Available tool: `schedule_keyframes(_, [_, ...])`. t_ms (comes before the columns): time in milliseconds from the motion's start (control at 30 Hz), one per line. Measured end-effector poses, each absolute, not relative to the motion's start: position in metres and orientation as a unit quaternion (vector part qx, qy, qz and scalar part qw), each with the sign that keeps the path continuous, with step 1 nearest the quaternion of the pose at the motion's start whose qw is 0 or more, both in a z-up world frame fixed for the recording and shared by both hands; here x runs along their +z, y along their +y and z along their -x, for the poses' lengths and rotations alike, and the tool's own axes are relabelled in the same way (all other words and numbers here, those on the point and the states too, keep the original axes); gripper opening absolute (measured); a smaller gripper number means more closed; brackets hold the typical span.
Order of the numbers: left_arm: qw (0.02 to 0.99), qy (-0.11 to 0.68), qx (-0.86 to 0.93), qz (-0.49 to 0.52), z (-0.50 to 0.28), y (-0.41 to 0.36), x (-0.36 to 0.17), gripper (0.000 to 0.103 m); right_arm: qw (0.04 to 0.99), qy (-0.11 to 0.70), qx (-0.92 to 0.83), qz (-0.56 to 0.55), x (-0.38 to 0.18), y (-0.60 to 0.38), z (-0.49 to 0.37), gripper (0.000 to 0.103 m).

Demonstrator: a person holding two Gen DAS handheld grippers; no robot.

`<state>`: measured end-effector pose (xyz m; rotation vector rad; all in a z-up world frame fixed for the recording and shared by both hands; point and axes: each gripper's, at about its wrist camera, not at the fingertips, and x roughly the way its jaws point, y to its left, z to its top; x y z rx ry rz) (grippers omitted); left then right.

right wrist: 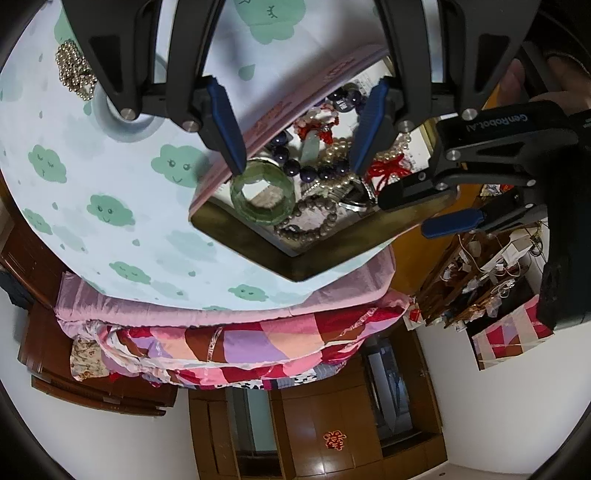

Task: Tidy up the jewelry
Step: 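Move both tools back to the table and grasp the gold chain with the right tool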

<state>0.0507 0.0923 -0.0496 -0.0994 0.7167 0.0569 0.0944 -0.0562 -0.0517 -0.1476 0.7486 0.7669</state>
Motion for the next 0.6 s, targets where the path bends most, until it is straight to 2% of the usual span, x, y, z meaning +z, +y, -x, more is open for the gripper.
schedule_keyframes(267, [0.940, 0.336, 0.045, 0.031, -0.046, 0.079, -0.044, 0.069, 0.870, 0.348, 0.344, 0.066, -0.047, -0.082, -0.095, 0.062])
schedule_keyframes(600, [0.945, 0.324, -0.027, -0.013, -0.049, 0.021, -0.030, 0.069, 0.907, 0.373, 0.191, 0.050, -0.055, -0.192, -0.115, 0.063])
